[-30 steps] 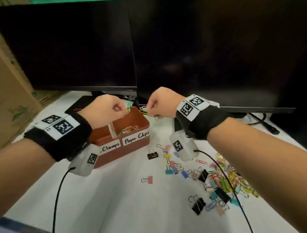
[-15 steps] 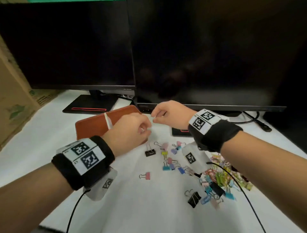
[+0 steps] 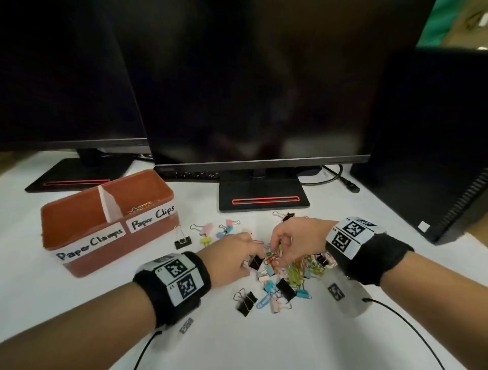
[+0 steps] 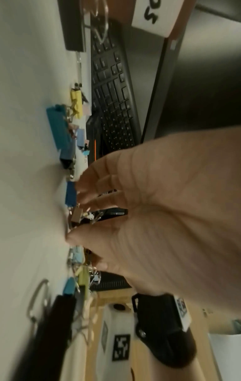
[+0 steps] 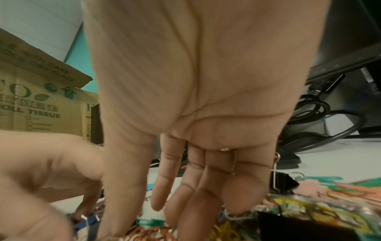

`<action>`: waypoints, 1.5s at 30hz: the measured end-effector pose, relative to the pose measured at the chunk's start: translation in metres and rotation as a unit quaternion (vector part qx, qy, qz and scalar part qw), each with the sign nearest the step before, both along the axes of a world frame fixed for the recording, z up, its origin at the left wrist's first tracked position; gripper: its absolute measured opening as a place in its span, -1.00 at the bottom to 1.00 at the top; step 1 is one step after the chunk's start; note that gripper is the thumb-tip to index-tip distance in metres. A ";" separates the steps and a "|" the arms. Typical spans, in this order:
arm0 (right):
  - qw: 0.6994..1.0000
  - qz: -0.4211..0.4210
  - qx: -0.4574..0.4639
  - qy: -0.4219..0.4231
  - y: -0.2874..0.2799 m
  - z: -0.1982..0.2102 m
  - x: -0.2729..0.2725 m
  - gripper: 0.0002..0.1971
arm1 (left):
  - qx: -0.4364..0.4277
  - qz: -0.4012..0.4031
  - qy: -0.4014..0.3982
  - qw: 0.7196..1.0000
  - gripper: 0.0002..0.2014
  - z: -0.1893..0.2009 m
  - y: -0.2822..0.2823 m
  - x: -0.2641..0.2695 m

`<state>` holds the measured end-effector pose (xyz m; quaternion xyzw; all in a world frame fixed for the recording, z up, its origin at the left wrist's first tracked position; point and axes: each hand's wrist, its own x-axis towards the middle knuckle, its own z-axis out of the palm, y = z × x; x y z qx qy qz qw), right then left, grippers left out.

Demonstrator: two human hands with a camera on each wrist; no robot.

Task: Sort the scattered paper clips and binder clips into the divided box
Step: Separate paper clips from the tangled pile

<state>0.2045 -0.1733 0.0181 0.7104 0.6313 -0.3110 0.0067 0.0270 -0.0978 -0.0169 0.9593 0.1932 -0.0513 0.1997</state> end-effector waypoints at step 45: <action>0.992 -0.038 0.122 -0.005 0.001 -0.002 0.027 -0.80 | -0.101 0.099 -0.041 0.989 -0.93 0.002 -0.001 0.003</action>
